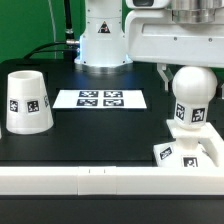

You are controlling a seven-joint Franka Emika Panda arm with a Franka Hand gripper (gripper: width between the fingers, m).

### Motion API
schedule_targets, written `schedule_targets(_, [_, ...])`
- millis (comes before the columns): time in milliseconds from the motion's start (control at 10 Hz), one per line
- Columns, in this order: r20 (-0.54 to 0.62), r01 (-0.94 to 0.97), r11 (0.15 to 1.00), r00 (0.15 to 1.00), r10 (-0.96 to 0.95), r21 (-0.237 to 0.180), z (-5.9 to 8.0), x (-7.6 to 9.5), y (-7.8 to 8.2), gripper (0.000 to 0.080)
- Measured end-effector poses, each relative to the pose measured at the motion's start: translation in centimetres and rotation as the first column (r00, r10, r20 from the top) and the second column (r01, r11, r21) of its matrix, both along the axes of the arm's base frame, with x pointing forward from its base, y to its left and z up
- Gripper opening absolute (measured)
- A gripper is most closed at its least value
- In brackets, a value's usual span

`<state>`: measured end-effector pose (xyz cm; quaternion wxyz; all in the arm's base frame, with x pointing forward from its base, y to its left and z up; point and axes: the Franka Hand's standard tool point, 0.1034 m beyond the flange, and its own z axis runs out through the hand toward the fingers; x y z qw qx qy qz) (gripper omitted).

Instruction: Assemble lamp

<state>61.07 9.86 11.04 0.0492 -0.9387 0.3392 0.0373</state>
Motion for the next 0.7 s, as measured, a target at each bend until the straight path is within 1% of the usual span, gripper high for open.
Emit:
schedule_targets(200, [-0.003,0.023,1.0,1.0,-0.023,0.0,-0.01,-0.02,0.11,0.0576])
schedule_targets(300, [-0.002,0.014,1.0,1.0,-0.014,0.0,-0.01,-0.02,0.12,0.0638])
schedule_targets(400, [0.003,-0.025,1.0,1.0,0.025,0.002,-0.01,-0.02,0.13,0.068])
schedule_targets(500, [-0.001,-0.05,0.999,0.999,0.05,-0.002,-0.01,-0.13,0.19,0.068])
schedule_targets(600, [-0.001,-0.115,0.993,0.993,0.115,0.0,0.02,-0.26,0.42,0.0696])
schedule_targets(700, [0.017,-0.231,0.973,0.973,0.231,0.004,0.03,-0.2,0.38,0.0696])
